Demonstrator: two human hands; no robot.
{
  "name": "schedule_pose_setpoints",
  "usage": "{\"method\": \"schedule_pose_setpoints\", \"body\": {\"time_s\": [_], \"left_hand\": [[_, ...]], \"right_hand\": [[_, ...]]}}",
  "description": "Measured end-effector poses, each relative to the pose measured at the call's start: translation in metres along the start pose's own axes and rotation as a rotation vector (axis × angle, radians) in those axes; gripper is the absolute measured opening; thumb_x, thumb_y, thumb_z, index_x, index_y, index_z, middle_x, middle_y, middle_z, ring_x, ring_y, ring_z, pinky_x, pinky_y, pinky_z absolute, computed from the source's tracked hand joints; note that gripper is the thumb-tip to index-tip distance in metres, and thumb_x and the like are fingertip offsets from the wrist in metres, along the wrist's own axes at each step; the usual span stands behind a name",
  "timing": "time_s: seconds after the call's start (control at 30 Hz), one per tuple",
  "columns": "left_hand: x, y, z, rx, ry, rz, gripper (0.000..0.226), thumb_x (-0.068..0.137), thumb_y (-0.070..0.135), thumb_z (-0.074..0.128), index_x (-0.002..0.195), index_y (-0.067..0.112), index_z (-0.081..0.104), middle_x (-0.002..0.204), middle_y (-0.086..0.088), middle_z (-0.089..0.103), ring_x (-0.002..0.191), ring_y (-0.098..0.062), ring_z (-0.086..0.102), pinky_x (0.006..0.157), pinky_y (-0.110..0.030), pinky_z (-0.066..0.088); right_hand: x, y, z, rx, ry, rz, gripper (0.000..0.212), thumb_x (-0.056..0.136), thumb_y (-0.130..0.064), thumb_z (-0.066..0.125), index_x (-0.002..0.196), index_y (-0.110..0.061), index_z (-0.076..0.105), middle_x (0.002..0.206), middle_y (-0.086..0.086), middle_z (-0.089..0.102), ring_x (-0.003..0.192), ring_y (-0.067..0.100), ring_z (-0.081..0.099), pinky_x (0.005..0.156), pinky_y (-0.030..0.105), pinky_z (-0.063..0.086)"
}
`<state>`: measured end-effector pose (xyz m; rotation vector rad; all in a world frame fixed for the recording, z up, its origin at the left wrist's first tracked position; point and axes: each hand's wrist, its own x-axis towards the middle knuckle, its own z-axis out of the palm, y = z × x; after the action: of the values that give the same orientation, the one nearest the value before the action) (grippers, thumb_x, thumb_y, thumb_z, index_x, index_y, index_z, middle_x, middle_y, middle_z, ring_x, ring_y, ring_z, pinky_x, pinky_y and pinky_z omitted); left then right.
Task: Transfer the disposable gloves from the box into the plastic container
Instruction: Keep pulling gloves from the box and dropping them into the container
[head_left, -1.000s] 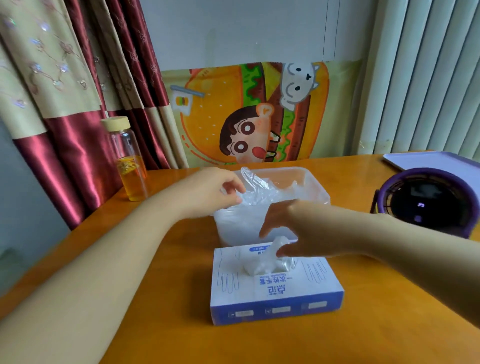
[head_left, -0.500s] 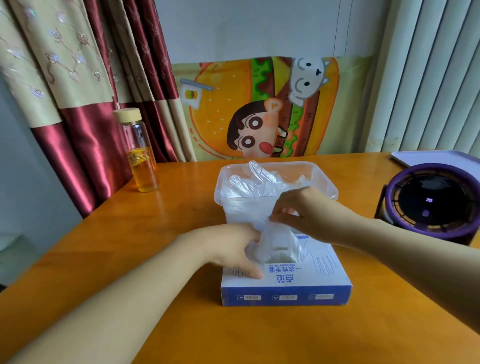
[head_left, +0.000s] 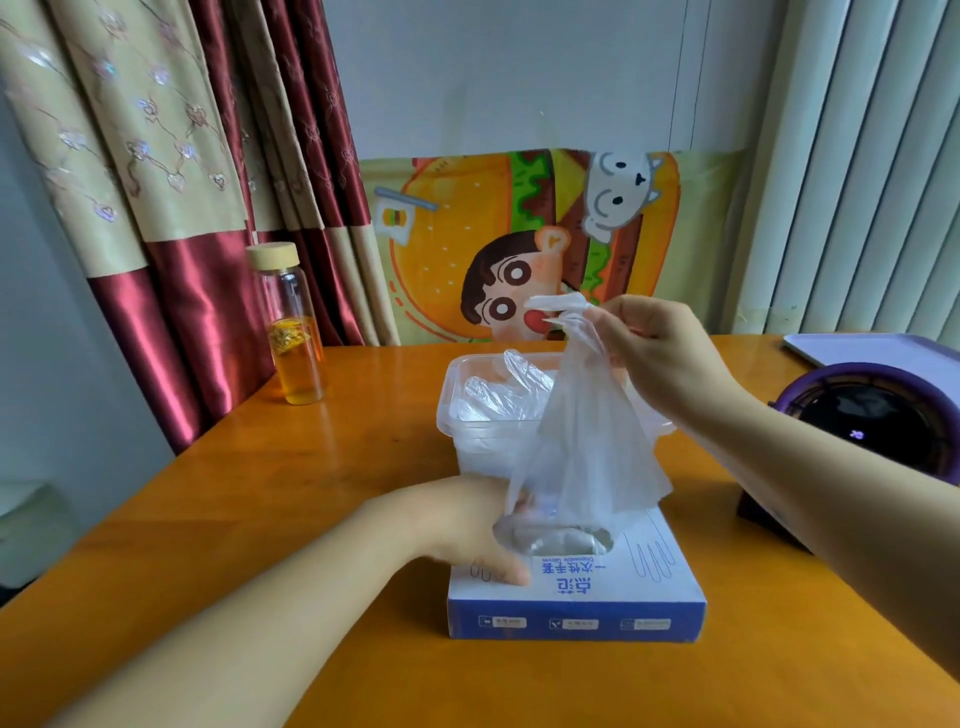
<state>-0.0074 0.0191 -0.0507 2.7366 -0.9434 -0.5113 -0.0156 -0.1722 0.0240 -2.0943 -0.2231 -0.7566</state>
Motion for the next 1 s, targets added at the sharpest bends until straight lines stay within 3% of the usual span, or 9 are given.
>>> {"method": "schedule_pose_setpoints", "body": {"time_s": [0.13,0.23,0.33,0.43,0.63,0.73,0.8,0.9,1.0], "left_hand": [[-0.009,-0.003,0.003,-0.07,0.048,-0.005,0.075,0.08,0.049,0.07,0.143,0.028,0.035,0.145,0.01,0.044,0.126,-0.01,0.047,0.1,-0.025,0.04],[-0.019,-0.006,-0.008,-0.214,0.079,-0.046,0.085,0.077,0.055,0.07,0.146,0.032,0.026,0.15,0.012,0.037,0.129,-0.009,0.045,0.105,-0.029,0.041],[-0.032,-0.007,-0.036,-0.44,0.254,-0.073,0.103,0.068,0.066,0.07,0.15,0.034,0.017,0.146,0.011,0.04,0.122,-0.009,0.05,0.103,-0.032,0.045],[-0.039,0.004,-0.06,-0.56,0.479,-0.015,0.11,0.063,0.071,0.067,0.151,0.034,0.011,0.147,0.011,0.037,0.125,-0.005,0.045,0.102,-0.026,0.04],[-0.018,0.039,-0.057,-0.397,0.687,0.115,0.096,0.075,0.05,0.073,0.148,0.033,0.012,0.148,0.016,0.026,0.131,-0.002,0.031,0.098,-0.021,0.029],[-0.001,0.041,-0.049,-0.464,0.75,0.114,0.073,0.084,0.028,0.071,0.143,0.03,0.027,0.131,0.013,0.05,0.101,0.004,0.054,0.084,-0.01,0.041],[0.004,0.039,-0.046,-0.485,0.782,0.062,0.062,0.089,0.021,0.067,0.141,0.028,0.033,0.114,0.011,0.058,0.081,0.005,0.056,0.068,-0.004,0.042],[0.004,0.034,-0.04,-0.477,0.814,0.008,0.065,0.09,0.022,0.065,0.145,0.025,0.031,0.106,0.012,0.053,0.08,0.0,0.051,0.064,-0.002,0.039],[0.001,0.03,-0.034,-0.501,0.818,0.028,0.064,0.089,0.016,0.066,0.143,0.025,0.035,0.115,0.018,0.04,0.103,0.002,0.046,0.075,-0.001,0.033]], "right_hand": [[0.015,-0.015,-0.011,0.041,0.037,-0.023,0.043,0.096,-0.035,0.05,0.087,0.003,0.066,0.073,0.024,0.058,0.06,0.013,0.044,0.054,0.024,0.035],[0.022,-0.022,-0.019,0.046,-0.038,-0.015,0.042,0.096,-0.036,0.05,0.083,0.001,0.065,0.063,0.011,0.053,0.058,0.013,0.043,0.052,0.02,0.037],[0.023,-0.021,-0.021,0.081,-0.193,0.041,0.041,0.096,-0.037,0.05,0.094,0.0,0.068,0.076,0.011,0.069,0.064,0.017,0.063,0.063,0.022,0.053],[0.02,-0.022,-0.019,0.161,-0.305,0.094,0.025,0.098,-0.031,0.048,0.095,-0.018,0.07,0.079,0.0,0.072,0.069,0.006,0.068,0.063,0.019,0.052],[0.011,-0.026,-0.005,0.134,-0.42,0.051,0.028,0.095,-0.035,0.049,0.092,-0.016,0.07,0.08,0.006,0.073,0.074,0.016,0.07,0.069,0.026,0.057],[0.008,-0.024,-0.003,0.188,-0.394,0.037,0.027,0.094,-0.036,0.05,0.093,-0.018,0.07,0.084,0.001,0.073,0.08,0.017,0.07,0.074,0.028,0.056],[0.007,-0.018,-0.008,0.178,-0.418,0.026,0.032,0.088,-0.045,0.054,0.104,-0.021,0.067,0.095,-0.002,0.071,0.086,0.008,0.067,0.076,0.022,0.055],[0.0,-0.008,-0.02,0.007,-0.604,0.004,0.054,0.071,-0.058,0.064,0.117,-0.032,0.056,0.112,-0.013,0.064,0.099,0.0,0.062,0.086,0.022,0.052],[-0.015,0.007,-0.023,-0.399,-0.746,-0.051,0.046,0.078,-0.043,0.07,0.119,-0.029,0.056,0.112,-0.013,0.062,0.095,0.002,0.059,0.081,0.012,0.049]]}}
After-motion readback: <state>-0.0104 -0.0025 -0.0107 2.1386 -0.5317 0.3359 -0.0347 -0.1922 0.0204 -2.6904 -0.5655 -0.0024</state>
